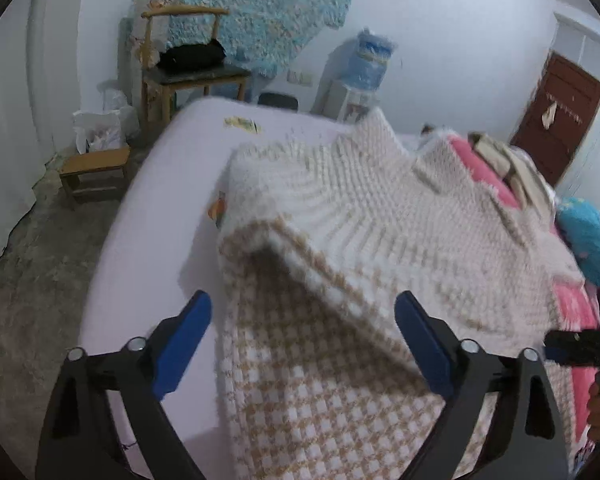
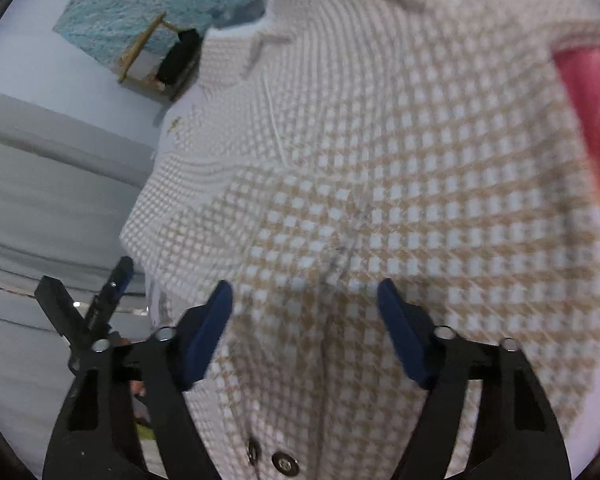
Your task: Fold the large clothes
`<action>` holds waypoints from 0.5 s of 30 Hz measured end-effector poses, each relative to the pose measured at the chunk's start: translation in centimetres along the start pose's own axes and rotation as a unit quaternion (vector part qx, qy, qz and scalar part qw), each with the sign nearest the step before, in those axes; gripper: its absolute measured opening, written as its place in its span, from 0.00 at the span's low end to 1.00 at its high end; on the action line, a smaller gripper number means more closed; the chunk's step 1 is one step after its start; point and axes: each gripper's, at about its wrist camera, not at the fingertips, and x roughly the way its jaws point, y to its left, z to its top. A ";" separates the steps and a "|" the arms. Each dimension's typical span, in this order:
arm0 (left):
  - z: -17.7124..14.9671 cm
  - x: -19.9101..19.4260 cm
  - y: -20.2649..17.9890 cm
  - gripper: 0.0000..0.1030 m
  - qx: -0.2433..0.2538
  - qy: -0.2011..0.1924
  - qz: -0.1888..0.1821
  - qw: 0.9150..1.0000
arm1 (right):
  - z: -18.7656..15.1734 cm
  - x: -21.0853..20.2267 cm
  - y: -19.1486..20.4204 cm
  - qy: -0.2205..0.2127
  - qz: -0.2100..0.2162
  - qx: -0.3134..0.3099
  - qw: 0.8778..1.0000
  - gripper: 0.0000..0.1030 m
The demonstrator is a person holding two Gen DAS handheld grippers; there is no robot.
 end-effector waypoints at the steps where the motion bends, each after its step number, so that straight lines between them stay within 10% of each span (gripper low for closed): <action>1: -0.3 0.2 -0.1 0.85 0.005 0.006 -0.001 1.000 | 0.3 0.6 0.1 0.007 -0.001 -0.001 1.000 0.49; 5: -1.6 0.6 -0.2 0.84 0.026 0.018 0.002 1.000 | 1.0 1.8 1.7 0.014 -0.022 -0.039 0.999 0.08; 11: -1.9 1.5 1.1 0.84 0.014 0.038 0.024 0.999 | 4.5 -3.2 9.9 -0.092 -0.076 -0.171 0.978 0.06; 15: -2.1 2.3 2.0 0.84 -0.010 0.050 0.034 0.998 | 7.1 -7.4 15.2 -0.209 -0.128 -0.257 0.935 0.06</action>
